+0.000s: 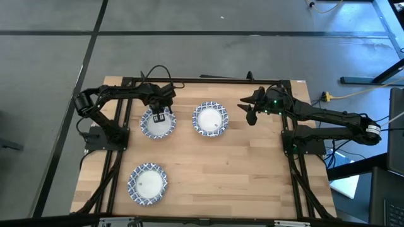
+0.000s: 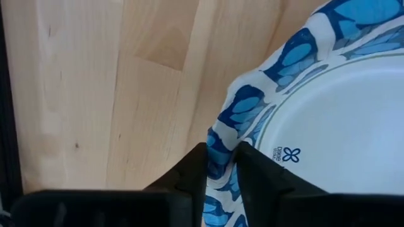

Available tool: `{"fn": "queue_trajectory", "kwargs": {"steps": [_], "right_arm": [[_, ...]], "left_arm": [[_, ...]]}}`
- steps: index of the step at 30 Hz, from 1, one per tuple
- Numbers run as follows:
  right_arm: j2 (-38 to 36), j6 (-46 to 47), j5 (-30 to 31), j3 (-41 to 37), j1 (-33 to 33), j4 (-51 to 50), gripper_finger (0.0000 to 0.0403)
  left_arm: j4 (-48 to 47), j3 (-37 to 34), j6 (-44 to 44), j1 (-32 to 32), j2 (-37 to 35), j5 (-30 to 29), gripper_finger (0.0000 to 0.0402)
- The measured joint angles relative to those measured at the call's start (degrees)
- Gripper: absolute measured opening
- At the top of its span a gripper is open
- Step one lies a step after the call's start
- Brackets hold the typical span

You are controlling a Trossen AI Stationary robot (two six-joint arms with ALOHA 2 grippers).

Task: Nest bowls inside each other
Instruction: Stack the top bowl on top of the bowl on the table

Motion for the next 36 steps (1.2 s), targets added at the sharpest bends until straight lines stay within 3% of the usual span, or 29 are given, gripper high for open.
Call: {"fn": "queue_trajectory", "kwargs": {"steps": [11, 17, 22, 26, 30, 36], "right_arm": [[0.0, 0.23, 0.02, 0.0, 0.0, -0.05, 0.0154], [0.0, 1.29, 0.03, 0.0, 0.0, -0.08, 0.0154], [0.0, 0.04, 0.04, 0.02, 0.0, -0.12, 0.0154], [0.0, -0.02, 0.04, 0.01, 0.0, -0.12, 0.0154], [0.0, -0.02, 0.04, 0.0, 0.0, -0.14, 0.0154], [0.0, -0.15, 0.04, 0.01, 0.0, -0.14, 0.0154]], "left_arm": [[-1.54, 1.72, 0.15, 0.56, -1.07, 2.8, 0.0009], [-3.51, 9.52, -0.26, 1.51, -2.84, 4.97, 0.0006], [-2.96, 17.04, -1.35, 0.98, -2.82, 11.83, 0.0003], [-4.46, 22.58, -1.73, -0.32, -2.78, 13.88, 0.0002], [-7.9, 28.44, -7.27, -0.71, -2.65, 18.79, 0.0002], [-2.04, 33.89, -15.35, -2.99, -1.19, 23.37, 0.0001]]}}
